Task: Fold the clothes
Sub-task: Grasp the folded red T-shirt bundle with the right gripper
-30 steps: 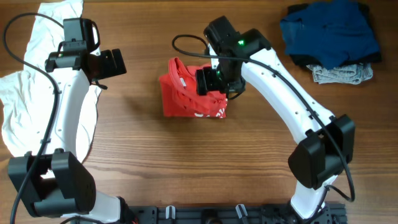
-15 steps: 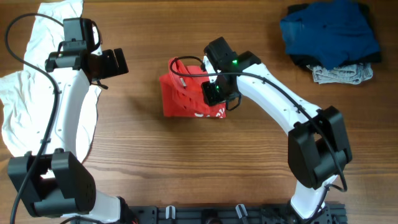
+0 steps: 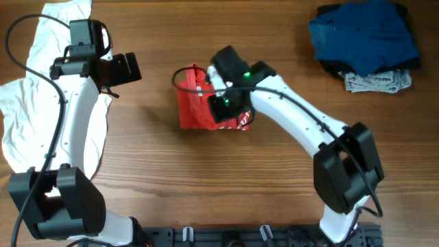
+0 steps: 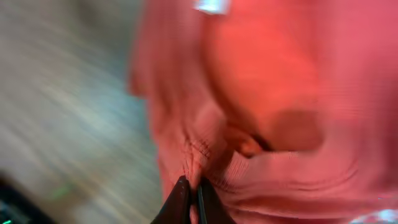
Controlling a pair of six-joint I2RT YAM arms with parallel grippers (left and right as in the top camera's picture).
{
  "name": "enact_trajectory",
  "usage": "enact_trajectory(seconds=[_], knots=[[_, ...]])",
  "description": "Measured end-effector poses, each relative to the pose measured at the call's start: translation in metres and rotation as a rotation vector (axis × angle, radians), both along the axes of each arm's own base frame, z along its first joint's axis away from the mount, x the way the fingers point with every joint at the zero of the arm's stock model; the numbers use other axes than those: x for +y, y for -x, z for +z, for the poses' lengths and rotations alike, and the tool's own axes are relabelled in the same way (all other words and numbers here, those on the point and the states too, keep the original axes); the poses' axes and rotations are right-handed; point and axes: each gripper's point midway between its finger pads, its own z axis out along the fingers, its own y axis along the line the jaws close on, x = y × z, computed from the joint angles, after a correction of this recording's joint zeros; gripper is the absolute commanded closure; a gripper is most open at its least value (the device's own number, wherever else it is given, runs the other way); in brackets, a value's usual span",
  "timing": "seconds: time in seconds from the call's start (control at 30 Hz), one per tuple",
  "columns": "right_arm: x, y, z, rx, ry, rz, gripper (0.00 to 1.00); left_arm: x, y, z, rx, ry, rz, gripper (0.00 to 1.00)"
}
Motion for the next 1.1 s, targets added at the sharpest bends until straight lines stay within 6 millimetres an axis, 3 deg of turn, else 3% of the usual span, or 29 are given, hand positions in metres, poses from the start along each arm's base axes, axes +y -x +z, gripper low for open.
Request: enact_trajectory(seconds=[0.07, 0.13, 0.27, 0.43, 0.6, 0.7, 0.83, 0.93, 1.1], knots=[[0.019, 0.013, 0.006, -0.006, -0.023, 0.03, 0.95, 0.0, 0.0, 0.0, 0.0, 0.0, 0.0, 0.0], [0.041, 0.028, 0.01, -0.01, -0.046, 0.066, 0.78, 0.0, 0.0, 0.0, -0.001, 0.0, 0.0, 0.0], [0.081, 0.067, 0.014, -0.008, -0.08, 0.142, 0.61, 0.0, 0.0, 0.0, -0.001, 0.0, 0.0, 0.0], [0.088, 0.082, 0.013, 0.017, -0.071, 0.136, 0.53, 0.0, 0.0, 0.0, -0.001, 0.0, 0.0, 0.0], [0.067, 0.054, 0.011, 0.012, -0.047, 0.036, 0.48, 0.0, 0.0, 0.0, 0.0, 0.0, 0.0, 0.0], [0.038, 0.018, 0.009, -0.036, -0.004, -0.068, 0.48, 0.0, 0.0, 0.0, 0.0, 0.0, 0.0, 0.0], [0.006, -0.022, 0.008, -0.13, 0.062, -0.182, 0.6, 0.0, 0.0, 0.0, 0.0, 0.0, 0.0, 0.0], [-0.003, -0.04, 0.011, -0.207, 0.091, -0.227, 0.66, 0.0, 0.0, 0.0, 0.0, 0.0, 0.0, 0.01], [-0.001, -0.057, 0.012, -0.28, 0.09, -0.252, 0.65, 0.0, 0.0, 0.0, -0.001, 0.0, 0.0, 0.0]])
